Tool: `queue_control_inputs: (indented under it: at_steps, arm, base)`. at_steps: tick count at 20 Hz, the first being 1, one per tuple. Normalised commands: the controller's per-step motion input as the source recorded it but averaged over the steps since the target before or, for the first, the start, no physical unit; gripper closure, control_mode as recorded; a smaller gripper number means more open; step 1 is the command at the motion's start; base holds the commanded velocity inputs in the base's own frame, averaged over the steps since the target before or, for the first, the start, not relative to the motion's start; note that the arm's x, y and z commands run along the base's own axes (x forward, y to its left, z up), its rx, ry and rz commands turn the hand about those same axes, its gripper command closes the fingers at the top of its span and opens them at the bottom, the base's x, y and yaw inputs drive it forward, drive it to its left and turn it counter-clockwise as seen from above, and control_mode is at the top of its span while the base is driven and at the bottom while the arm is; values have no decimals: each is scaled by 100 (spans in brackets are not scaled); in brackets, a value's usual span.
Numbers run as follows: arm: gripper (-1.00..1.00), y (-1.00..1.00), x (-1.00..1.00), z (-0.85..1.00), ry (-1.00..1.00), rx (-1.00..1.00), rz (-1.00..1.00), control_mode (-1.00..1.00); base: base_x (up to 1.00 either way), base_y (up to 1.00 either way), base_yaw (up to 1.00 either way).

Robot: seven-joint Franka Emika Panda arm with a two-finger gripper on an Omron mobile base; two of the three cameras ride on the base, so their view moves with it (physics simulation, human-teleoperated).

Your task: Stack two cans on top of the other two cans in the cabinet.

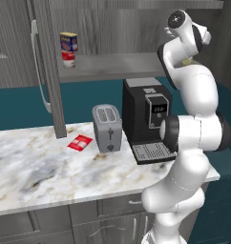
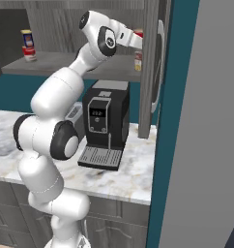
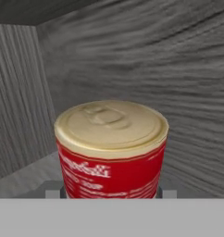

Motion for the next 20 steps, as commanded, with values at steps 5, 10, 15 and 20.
queue_control_inputs:
  at_steps: [5,10,15,20]
  arm:
    - [100,0,-6,-6,0,-2,-3,-100]
    - [100,2,7,-7,0,0,0,-100]
    - [100,6,10,0,0,0,0,-100]
    - [100,0,3,0,0,0,0,-100]
  base:
    - [0,0,0]
    - [0,0,0]
    - [0,0,0]
    - [0,0,0]
